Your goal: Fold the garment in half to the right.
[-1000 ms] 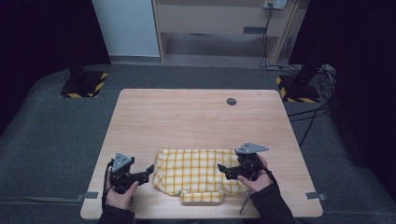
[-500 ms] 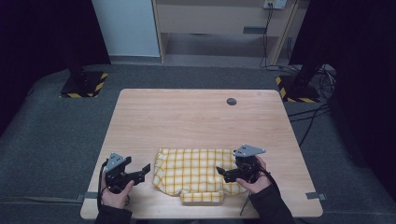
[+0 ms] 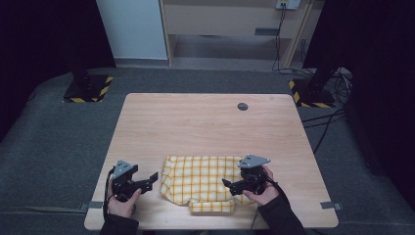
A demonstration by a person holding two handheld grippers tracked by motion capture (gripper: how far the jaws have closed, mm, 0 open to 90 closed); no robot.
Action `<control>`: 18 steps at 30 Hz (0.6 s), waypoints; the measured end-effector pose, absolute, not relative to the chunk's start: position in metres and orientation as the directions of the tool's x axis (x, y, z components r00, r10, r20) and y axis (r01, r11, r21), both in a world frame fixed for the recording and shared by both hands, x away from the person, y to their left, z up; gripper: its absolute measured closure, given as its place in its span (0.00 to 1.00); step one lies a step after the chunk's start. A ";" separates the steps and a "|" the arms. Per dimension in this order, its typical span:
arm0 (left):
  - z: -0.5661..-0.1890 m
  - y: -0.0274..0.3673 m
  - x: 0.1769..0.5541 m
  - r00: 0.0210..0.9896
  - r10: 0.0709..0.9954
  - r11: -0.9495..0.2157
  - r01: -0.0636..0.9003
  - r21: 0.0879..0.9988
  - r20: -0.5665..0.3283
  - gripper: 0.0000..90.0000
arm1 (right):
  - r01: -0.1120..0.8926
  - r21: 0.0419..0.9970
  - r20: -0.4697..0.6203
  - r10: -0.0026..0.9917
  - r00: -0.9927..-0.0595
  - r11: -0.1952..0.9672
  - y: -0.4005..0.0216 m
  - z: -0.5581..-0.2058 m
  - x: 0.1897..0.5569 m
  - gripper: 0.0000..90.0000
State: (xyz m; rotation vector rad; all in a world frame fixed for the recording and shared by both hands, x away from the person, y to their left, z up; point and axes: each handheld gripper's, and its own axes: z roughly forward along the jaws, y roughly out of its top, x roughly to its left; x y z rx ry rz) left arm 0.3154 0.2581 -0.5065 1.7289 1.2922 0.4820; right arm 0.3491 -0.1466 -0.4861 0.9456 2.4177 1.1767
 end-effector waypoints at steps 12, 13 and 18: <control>-0.509 0.262 0.321 0.384 0.899 -0.055 0.580 0.813 -0.213 0.10 | 0.410 0.771 0.018 0.627 -0.779 0.487 -0.132 -0.490 0.339 0.05; -0.510 0.262 0.322 0.382 0.899 -0.056 0.585 0.809 -0.214 0.10 | 0.407 0.771 0.018 0.623 -0.782 0.490 -0.130 -0.490 0.338 0.05; -0.511 0.262 0.327 0.402 0.888 -0.068 0.591 0.804 -0.221 0.10 | 0.392 0.765 0.013 0.595 -0.803 0.512 -0.119 -0.491 0.334 0.05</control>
